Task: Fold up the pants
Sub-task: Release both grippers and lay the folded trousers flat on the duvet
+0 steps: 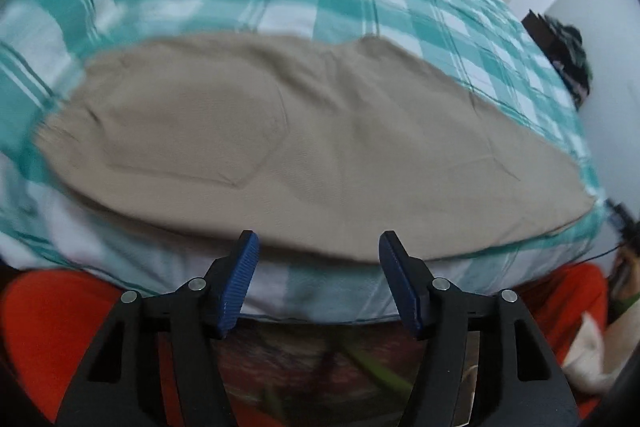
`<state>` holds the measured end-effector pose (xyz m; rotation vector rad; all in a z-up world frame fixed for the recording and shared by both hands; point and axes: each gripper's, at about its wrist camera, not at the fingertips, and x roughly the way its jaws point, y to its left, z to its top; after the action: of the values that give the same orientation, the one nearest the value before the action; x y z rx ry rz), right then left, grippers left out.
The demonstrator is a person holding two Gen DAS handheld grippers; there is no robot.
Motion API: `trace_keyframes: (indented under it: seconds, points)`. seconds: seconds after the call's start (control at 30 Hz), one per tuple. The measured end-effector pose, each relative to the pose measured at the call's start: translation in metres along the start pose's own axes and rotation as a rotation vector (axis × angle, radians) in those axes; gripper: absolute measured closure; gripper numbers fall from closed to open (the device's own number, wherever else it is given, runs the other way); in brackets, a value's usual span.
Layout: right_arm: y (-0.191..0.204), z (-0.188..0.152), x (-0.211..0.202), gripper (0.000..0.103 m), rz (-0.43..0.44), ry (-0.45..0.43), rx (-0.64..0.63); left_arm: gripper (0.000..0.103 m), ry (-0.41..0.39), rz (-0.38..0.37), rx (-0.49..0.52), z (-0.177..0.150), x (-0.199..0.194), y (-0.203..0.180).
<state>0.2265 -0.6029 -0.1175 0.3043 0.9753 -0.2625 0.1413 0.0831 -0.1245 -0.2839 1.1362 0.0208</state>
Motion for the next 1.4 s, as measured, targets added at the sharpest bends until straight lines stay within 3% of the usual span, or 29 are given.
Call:
trace_keyframes:
  seconds: [0.07, 0.13, 0.3, 0.5, 0.57, 0.63, 0.7, 1.0, 1.4]
  points:
    - [0.011, -0.002, -0.025, 0.033, -0.064, -0.108, -0.073, 0.038, -0.057, 0.041, 0.045, 0.005, -0.013, -0.006]
    - [0.028, -0.004, -0.038, 0.033, -0.034, -0.161, -0.135, 0.03, -0.104, 0.042, 0.079, 0.019, -0.02, -0.017]
    - [0.098, -0.011, -0.034, 0.028, 0.172, -0.144, -0.305, 0.026, -0.164, 0.019, 0.164, 0.056, 0.007, -0.065]
    - [0.14, -0.045, 0.002, 0.021, 0.338, -0.173, -0.247, 0.026, -0.137, 0.044, 0.195, 0.055, 0.07, -0.105]
    - [0.146, -0.065, 0.023, 0.021, 0.263, -0.145, -0.28, 0.026, -0.071, 0.048, 0.181, 0.047, 0.094, -0.107]
    - [0.153, -0.071, 0.056, 0.021, 0.15, 0.003, -0.299, 0.025, 0.008, 0.046, 0.153, 0.033, 0.119, -0.103]
    - [0.147, -0.071, 0.069, 0.021, 0.184, 0.05, -0.266, 0.023, -0.048, 0.052, 0.159, 0.021, 0.121, -0.1]
    - [0.153, -0.074, 0.073, 0.013, 0.17, 0.045, -0.309, 0.021, -0.039, 0.045, 0.173, 0.018, 0.116, -0.098]
    - [0.151, -0.074, 0.073, 0.01, 0.169, 0.042, -0.316, 0.02, -0.033, 0.061, 0.172, 0.02, 0.122, -0.102]
